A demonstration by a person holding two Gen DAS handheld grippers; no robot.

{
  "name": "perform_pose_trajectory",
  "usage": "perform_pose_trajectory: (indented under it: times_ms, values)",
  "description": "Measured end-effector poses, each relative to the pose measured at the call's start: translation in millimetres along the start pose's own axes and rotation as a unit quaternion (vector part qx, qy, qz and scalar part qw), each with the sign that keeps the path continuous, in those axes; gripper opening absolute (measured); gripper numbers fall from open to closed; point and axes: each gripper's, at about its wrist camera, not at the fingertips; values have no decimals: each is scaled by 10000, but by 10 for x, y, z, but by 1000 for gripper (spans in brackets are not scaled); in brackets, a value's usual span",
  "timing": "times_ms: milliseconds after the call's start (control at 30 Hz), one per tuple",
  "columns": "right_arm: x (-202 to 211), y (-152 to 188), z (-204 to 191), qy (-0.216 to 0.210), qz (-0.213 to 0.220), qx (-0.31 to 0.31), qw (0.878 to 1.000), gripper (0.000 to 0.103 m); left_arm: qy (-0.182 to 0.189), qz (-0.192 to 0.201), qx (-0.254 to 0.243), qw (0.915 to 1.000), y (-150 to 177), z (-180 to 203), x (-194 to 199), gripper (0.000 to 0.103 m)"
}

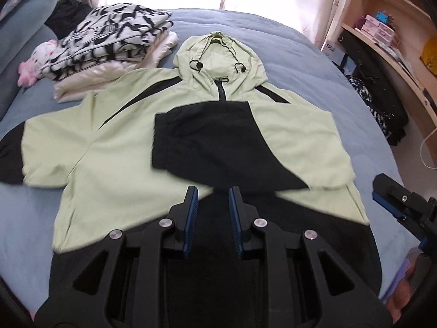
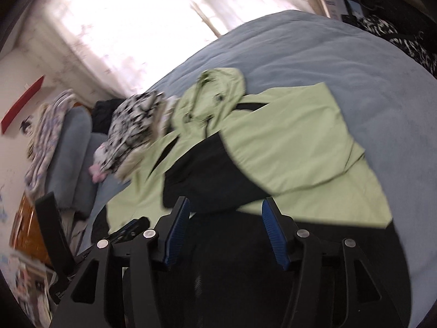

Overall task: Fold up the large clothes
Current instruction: 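Move the left tool to the other black sleeve cuff and grasp it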

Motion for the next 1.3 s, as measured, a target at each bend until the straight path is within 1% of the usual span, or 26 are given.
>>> perform_pose_trajectory:
  times_ms: [100, 167, 300, 400, 500, 600, 700, 767, 933, 1033, 1133, 1233, 1267, 1300]
  values:
    - [215, 311, -288, -87, -92, 180, 9998, 57, 260, -50, 58, 9996, 251, -118, 316, 23]
    - [314, 515, -524, -67, -187, 362, 9991, 57, 224, -7, -20, 9997, 411, -179, 504, 24]
    - [387, 741, -870, -3, -230, 708, 9972, 57, 180, 66, -49, 9998, 643, -347, 784, 24]
    - [434, 896, -1165, 70, -211, 985, 9949, 57, 297, 106, 120, 9994, 726, -573, 925, 24]
    - [436, 1027, -1494, 149, -202, 1331, 9908, 57, 349, 247, 323, 9986, 778, -863, 1052, 24]
    - [372, 1165, -1838, 256, -192, 1670, 9854, 57, 329, 347, 544, 9974, 783, -1156, 1123, 24]
    - [312, 1276, -2091, 266, -227, 1846, 9822, 57, 455, 388, 788, 9951, 802, -1482, 1174, 24]
    - [220, 1348, -2271, 235, -260, 1932, 9805, 57, 427, 428, 854, 9945, 793, -1658, 1191, 25]
    - [-90, 1534, -2764, 218, -344, 2304, 9723, 57, 169, 623, 1048, 9924, 810, -2189, 1193, 24]
    - [-363, 1575, -3045, 181, -428, 2515, 9667, 57, 137, 625, 1214, 9905, 828, -2493, 1112, 25]
    - [-658, 1585, -3377, 130, -482, 2673, 9623, 57, 1, 518, 1423, 9885, 825, -2872, 950, 25]
    - [-991, 1543, -3643, 190, -484, 2793, 9588, 57, 224, 504, 1723, 9835, 790, -3344, 777, 25]
    - [-1119, 1534, -3738, 179, -493, 2822, 9579, 57, 252, 506, 1815, 9818, 777, -3451, 742, 28]
    - [-1260, 1527, -3836, 184, -506, 2852, 9569, 57, 280, 535, 1965, 9786, 760, -3629, 685, 36]
Point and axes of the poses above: each gripper's, at about its wrist camera, not at the fingertips, and x roughly against the way its jaws point, z to its right, y to its underside, and after that the axes turned 6 degrees about -y, right-handed
